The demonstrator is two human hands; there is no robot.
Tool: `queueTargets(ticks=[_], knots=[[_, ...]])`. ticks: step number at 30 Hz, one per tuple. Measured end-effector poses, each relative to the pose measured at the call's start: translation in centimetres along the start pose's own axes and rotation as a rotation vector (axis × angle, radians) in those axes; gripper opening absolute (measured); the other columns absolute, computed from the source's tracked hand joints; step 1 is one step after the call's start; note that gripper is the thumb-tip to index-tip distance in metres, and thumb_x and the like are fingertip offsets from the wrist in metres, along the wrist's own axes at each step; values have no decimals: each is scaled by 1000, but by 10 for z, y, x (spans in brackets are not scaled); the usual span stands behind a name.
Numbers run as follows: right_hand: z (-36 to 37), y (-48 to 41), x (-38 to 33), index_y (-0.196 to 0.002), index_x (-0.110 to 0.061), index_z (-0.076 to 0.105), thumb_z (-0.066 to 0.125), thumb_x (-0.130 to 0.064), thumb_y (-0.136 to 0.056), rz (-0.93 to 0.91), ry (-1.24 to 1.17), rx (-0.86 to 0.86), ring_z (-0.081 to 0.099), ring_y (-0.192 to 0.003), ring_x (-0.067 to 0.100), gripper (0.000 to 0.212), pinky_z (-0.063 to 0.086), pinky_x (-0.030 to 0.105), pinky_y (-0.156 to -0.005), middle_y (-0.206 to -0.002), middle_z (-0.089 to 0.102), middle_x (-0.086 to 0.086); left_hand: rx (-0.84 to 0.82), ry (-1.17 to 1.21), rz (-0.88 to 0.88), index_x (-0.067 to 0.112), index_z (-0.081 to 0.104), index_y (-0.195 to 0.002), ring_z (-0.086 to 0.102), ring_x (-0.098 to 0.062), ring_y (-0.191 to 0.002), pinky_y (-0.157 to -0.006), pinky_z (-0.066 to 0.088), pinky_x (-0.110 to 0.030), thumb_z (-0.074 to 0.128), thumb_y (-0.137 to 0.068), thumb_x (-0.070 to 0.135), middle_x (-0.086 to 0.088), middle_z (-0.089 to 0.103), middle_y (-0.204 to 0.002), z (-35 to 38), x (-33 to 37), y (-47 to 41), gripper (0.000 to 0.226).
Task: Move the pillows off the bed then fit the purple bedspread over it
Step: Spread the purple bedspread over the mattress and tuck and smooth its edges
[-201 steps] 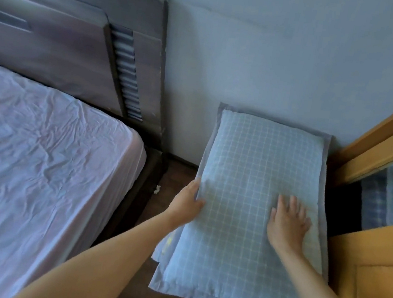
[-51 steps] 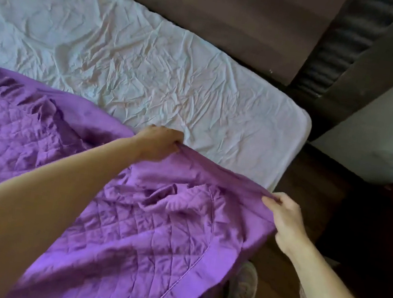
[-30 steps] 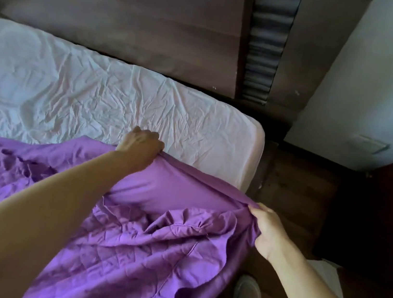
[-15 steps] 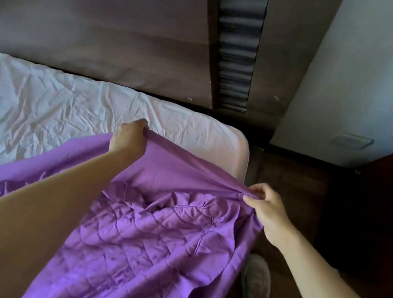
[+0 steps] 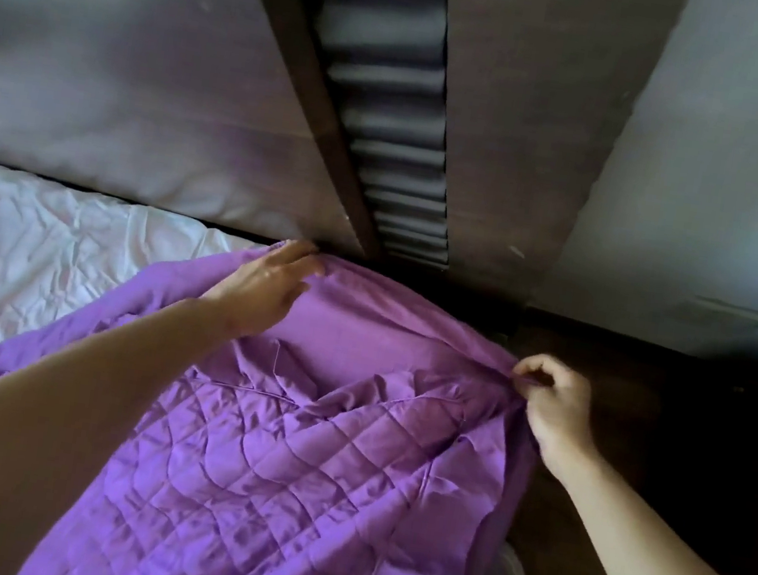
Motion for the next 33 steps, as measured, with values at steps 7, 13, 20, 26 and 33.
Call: queueTargets(ticks=[7, 13, 20, 26, 33], knots=[[25, -4, 21, -116, -15, 63, 55, -2, -87, -285, 477, -177, 56, -85, 28, 33, 48, 39, -77, -96, 51, 6, -76, 3, -71, 2, 61, -117, 58, -36, -104, -94, 42, -36, 30, -90, 29, -22, 50, -127, 12, -12, 1, 49], [50, -16, 29, -82, -31, 45, 38, -71, -81, -56, 555, -288, 55, -91, 29, 40, 43, 41, -79, -95, 58, 11, -177, 0, -155, 4, 54, -129, 48, -29, -126, -108, 20, -24, 17, -85, 54, -17, 51, -135, 23, -24, -11, 76], [82, -25, 45, -131, -10, 48, 34, -46, -76, 267, 275, -400, 42, -124, 38, 68, 33, 42, -106, -138, 43, 16, -259, -13, -322, 5, 52, -131, 43, -26, -130, -109, 22, -28, 34, -101, 33, -14, 49, -139, 34, -38, -32, 45], [75, -27, 60, -128, 1, 53, 41, 11, -91, 286, 53, -413, 55, -114, 30, 40, 43, 38, -100, -128, 56, 21, -148, 115, -305, 17, 55, -130, 53, -25, -121, -100, 34, -27, 49, -96, 21, -8, 57, -131, 15, -32, -23, 34], [39, -6, 29, -85, -18, 68, 52, 5, -88, 168, -144, -152, 59, -89, 19, 29, 44, 11, -72, -99, 66, 14, -15, 86, -302, 17, 69, -109, 63, -19, -77, -74, 41, -27, 67, -85, 16, 0, 67, -105, -18, -39, 46, 25]])
Point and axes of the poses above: each hand's wrist, its own y-axis away from the middle knuckle, its own z-axis out of the palm, x = y × z, the point moved 6 cm from there along -y, towards the middle knuckle
